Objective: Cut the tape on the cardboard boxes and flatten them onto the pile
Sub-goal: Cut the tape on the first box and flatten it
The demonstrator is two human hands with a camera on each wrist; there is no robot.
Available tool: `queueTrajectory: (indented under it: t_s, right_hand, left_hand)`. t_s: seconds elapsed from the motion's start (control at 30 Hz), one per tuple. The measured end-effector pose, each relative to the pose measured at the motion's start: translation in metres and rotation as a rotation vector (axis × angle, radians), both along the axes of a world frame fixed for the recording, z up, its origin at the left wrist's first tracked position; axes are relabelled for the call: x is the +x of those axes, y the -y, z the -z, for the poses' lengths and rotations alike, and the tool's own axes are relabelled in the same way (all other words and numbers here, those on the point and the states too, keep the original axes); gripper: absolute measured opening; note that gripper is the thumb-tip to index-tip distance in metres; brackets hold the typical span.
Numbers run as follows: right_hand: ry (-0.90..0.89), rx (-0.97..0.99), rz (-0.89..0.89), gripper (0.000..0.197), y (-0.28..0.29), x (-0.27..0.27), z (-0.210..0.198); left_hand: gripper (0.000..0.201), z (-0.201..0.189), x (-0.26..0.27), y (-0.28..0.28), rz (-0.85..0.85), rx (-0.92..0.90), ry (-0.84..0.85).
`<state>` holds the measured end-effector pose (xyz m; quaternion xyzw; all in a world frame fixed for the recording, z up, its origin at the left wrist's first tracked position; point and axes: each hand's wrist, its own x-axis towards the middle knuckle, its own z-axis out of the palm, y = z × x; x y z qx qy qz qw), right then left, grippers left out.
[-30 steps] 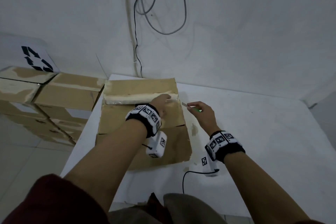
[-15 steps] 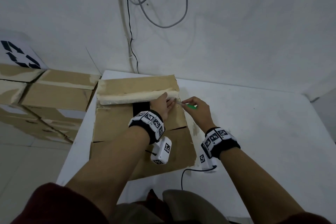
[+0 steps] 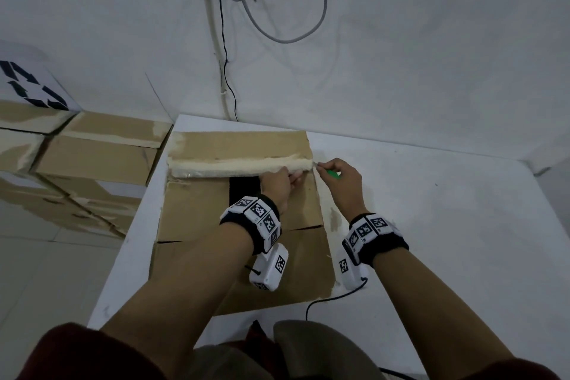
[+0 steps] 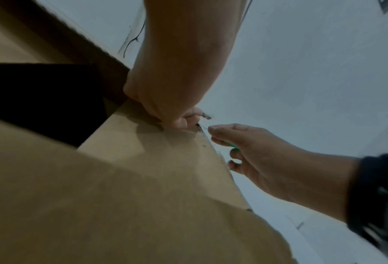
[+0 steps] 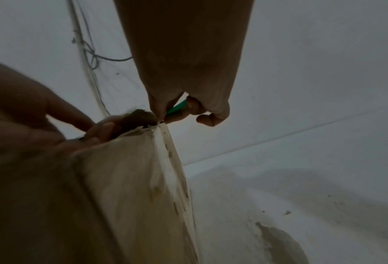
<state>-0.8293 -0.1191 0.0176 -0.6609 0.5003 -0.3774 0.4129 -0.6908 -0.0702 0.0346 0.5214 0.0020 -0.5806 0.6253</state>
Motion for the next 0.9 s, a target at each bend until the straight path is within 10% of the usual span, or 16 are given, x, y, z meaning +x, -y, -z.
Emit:
queueTrajectory:
  t_s: [0.37, 0.7, 0.9]
  right_hand:
    - [-0.074, 0.142, 0.272, 0.014, -0.02, -0.028, 0.052]
    - [-0.719, 0.512, 0.478, 0.043, -0.07, -0.108, 0.097]
    - [-0.397, 0.229, 0.43, 0.024, -0.028, -0.072, 0.06]
  left_hand:
    - [0.038, -0.026, 0.001, -0.01, -0.068, -0.255, 0.069]
    - [0.065, -0.023, 0.006, -0.01, -0.019, -0.146, 0.176]
    - [0.051, -0.027, 0.025, 0.007, -0.002, -0.195, 0.486]
